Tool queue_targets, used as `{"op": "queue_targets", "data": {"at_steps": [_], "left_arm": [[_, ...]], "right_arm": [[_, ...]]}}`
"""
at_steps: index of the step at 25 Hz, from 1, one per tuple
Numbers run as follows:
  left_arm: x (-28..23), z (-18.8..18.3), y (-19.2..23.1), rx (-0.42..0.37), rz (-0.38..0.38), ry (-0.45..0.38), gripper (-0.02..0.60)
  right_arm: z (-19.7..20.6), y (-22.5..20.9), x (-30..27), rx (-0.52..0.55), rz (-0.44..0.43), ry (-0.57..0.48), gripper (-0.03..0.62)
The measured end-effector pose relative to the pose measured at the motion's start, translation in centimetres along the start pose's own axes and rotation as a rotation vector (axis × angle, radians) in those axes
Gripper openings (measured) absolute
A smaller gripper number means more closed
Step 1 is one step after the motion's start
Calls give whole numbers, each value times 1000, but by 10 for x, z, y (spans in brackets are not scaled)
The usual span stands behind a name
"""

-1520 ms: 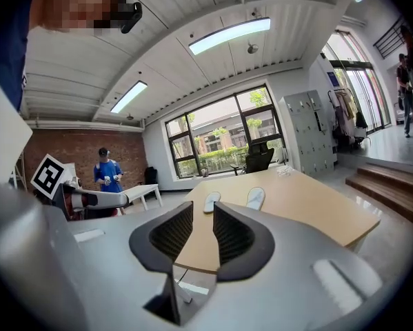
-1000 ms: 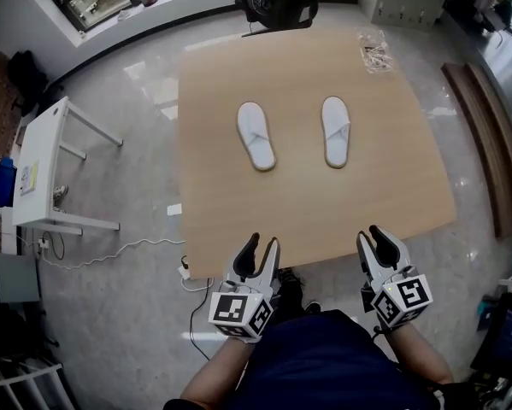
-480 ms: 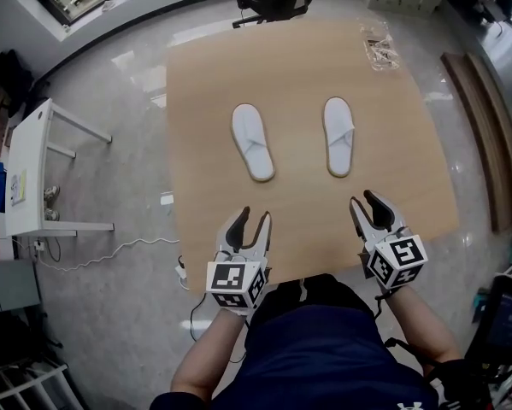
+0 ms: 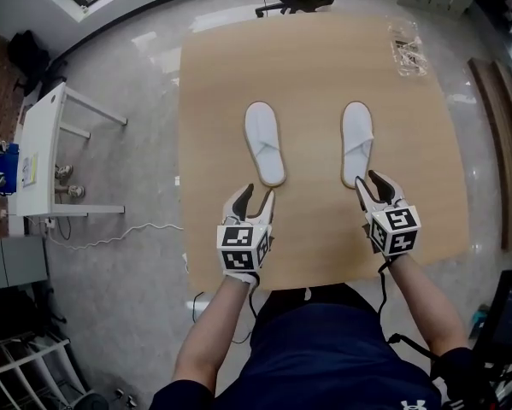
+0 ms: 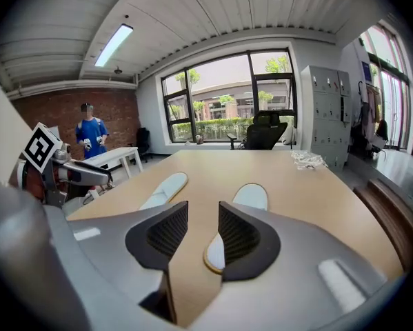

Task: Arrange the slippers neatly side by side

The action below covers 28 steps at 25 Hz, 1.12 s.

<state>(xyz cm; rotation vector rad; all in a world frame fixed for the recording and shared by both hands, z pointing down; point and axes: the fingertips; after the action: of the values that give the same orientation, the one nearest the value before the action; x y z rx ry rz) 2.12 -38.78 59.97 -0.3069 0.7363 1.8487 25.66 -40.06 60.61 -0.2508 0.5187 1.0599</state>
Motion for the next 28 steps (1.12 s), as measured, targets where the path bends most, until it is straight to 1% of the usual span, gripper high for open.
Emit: {"op": "queue_targets", "data": {"at_steps": [5,6,8,11,14,18,21,24,26,28], "left_arm": [[-62,11,32,-71,-74,84,187],[-71,15,37,-74,-85,104,187],[-88,24,41,-69,-92,155,187],[-110,35,50,-99,-107,204,187],[-120,44,56,-116,-122,240,187],[-131,53,59,-118,-117,260,187],[-133,63,61,-120,-121,291,187],[-133,70,61,-131,-120,319,187],[-133,74,59,-136,-117,324,187],[-134,76,57,-143,-111,323,187]], "right_arm": [[20,-18,-51,50,-11,58,143],[27,-21,-59,54,-10,77,143],[42,-25,-73,58,-7,119,143],[55,-32,-90,77,5,175,143],[68,-33,-101,87,-7,208,141],[66,-31,-107,99,-15,222,135],[79,-29,-113,115,-14,246,132],[93,-29,-116,127,-18,293,132],[97,-25,-115,128,-31,321,132],[97,-24,-116,123,-39,324,126]]}}
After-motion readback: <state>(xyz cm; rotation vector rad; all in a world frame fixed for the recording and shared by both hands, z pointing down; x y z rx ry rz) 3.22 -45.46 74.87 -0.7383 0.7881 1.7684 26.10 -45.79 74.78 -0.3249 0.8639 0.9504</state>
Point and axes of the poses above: the fingertips, and each gripper's own axes: x backward along the fingers, y to its left, z out of its underside, and after that the axes turned 11 degrees about x, right-handed
